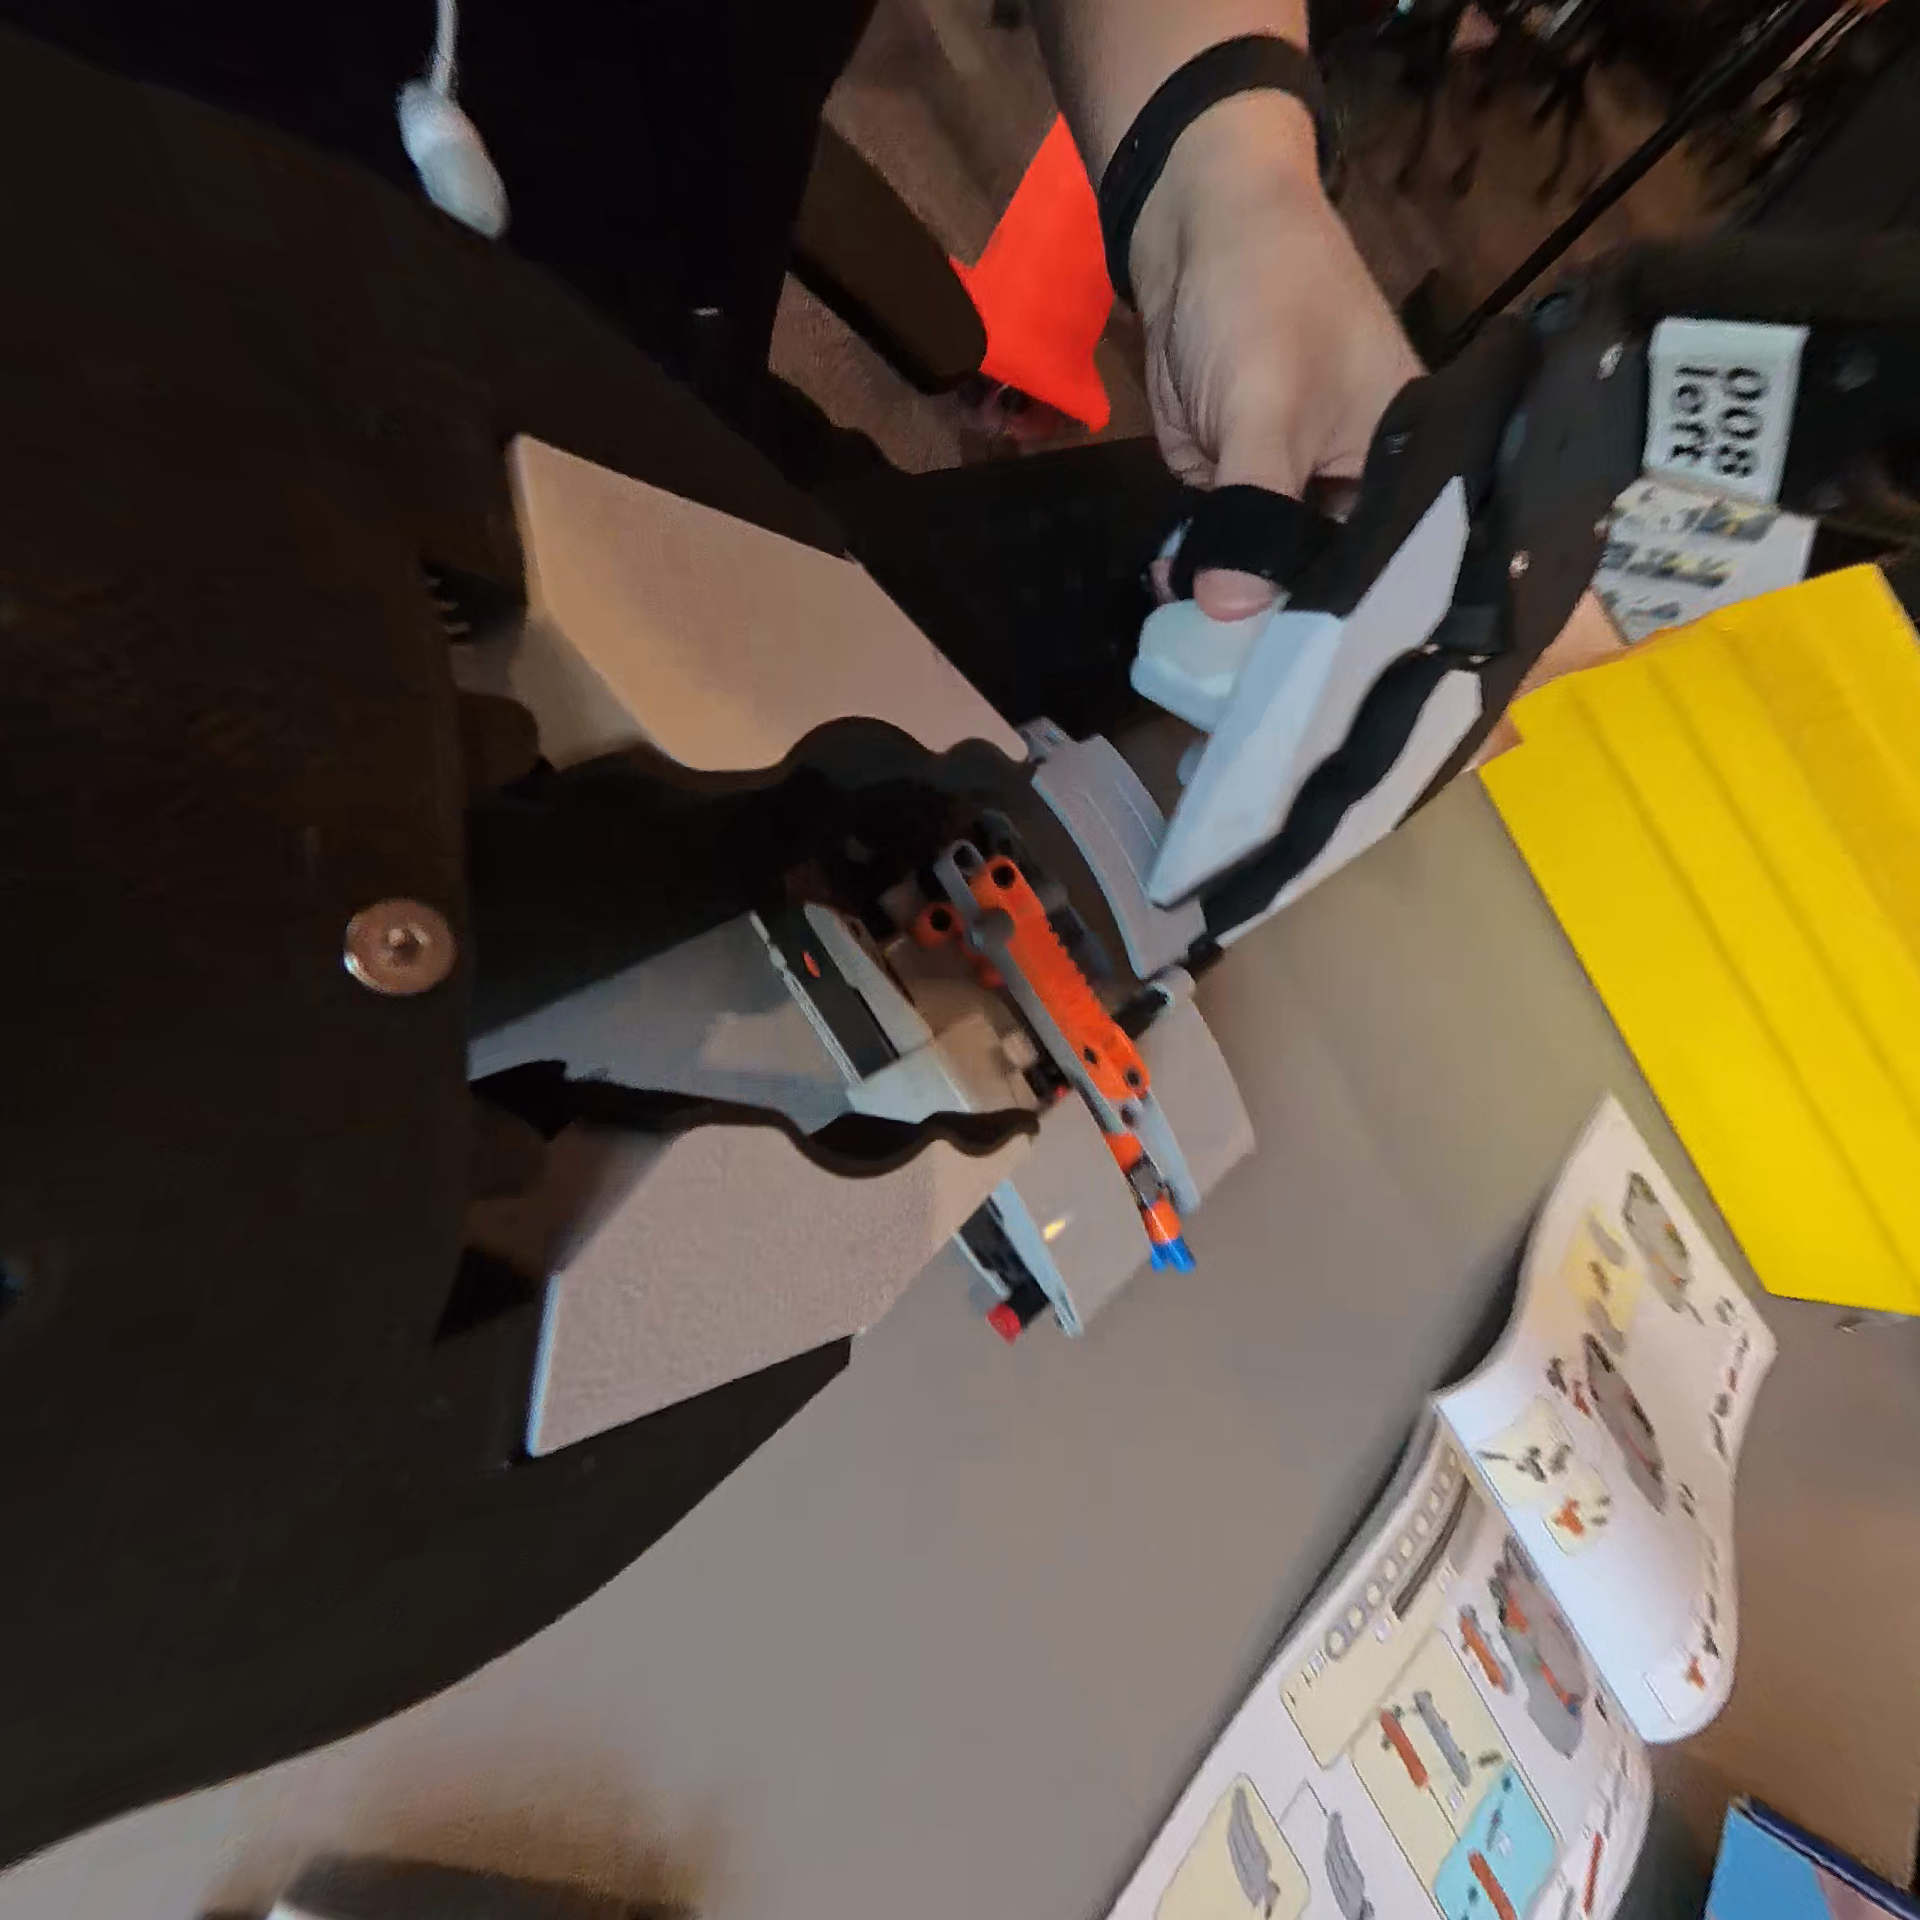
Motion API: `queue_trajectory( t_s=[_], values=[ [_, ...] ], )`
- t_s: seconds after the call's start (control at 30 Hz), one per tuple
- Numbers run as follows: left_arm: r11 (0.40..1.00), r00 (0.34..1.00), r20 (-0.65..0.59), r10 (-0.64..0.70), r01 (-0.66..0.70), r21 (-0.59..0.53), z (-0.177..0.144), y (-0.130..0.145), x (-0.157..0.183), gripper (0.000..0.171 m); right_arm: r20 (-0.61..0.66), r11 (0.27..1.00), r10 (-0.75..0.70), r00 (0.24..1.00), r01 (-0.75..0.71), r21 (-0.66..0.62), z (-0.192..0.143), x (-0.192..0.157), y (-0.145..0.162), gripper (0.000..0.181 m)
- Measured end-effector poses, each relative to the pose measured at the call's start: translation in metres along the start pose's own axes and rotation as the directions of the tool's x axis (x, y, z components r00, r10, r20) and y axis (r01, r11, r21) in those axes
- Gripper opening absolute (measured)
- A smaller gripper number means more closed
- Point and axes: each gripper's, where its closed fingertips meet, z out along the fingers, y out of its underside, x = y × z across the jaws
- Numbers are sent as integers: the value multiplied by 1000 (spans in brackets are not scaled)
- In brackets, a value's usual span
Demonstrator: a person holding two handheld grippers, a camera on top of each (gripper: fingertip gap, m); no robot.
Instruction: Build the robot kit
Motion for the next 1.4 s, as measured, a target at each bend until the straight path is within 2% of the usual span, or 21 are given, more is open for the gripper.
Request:
queue_trajectory(
  t_s=[0.07,0.13,0.17,0.27,0.33,0.37,0.4,0.47,0.57,0.63,0.7,0.83,0.93,1.0,1.1,1.2,1.23,1.3,1.33,1.4],
  values=[
    [999,998,61,-25,23,41,0,-3,-5,9,-22,999,-25,999,25,-33,8,-9,10,65],
    [995,993,90,-72,65,75,0,-4,-6,6,-59,993,-107,992,104,-54,12,-7,13,57],
    [993,992,95,-87,78,87,1,-4,-5,6,-77,986,-156,985,151,-69,13,-2,14,48],
    [994,993,90,-71,63,88,2,-1,4,11,7,951,-295,955,294,-99,7,8,14,45],
    [998,998,56,-34,30,64,3,3,14,13,101,910,-382,919,393,-132,-2,20,17,42],
    [998,1000,25,-10,9,55,3,5,21,10,88,892,-419,904,428,-149,-9,36,14,46],
    [999,1000,-2,16,-16,51,2,5,27,11,16,890,-428,904,424,-165,-16,58,6,46],
    [997,997,-29,74,-73,35,0,3,33,21,-56,894,-438,897,428,-135,-31,81,-12,29],
    [981,980,30,194,-194,-2,1,-3,21,42,99,911,-412,906,410,33,-43,53,-33,48],
    [965,962,70,262,-260,-44,7,-5,14,52,127,870,-489,863,494,-4,-38,55,-27,60],
    [952,949,100,299,-291,-92,20,-4,13,52,141,824,-546,826,560,-84,-30,67,-16,64],
    [937,917,197,346,-327,-123,46,-3,18,59,181,798,-554,813,580,-162,-20,70,-3,64],
    [946,896,304,325,-314,-85,59,-14,14,79,148,808,-549,823,567,-160,-20,70,-3,62],
    [958,889,358,287,-272,-91,67,-14,8,102,125,823,-530,839,544,-163,-20,67,-2,61],
    [953,873,386,299,-257,-158,80,-6,3,112,128,825,-517,847,532,-188,-27,61,5,56],
    [933,853,390,347,-271,-239,83,1,-5,108,132,784,-571,810,586,-204,-35,64,10,56],
    [925,846,391,362,-276,-260,80,2,-10,100,124,763,-608,785,620,-182,-38,67,8,56],
    [925,856,375,357,-267,-270,70,5,-17,102,135,734,-659,740,672,-101,-43,67,-1,56],
    [931,871,357,337,-251,-265,64,7,-20,97,158,723,-673,722,688,-65,-45,64,-4,56],
    [944,905,306,297,-230,-237,50,10,-22,69,190,688,-707,681,724,-34,-45,63,-11,58]
  ],
)
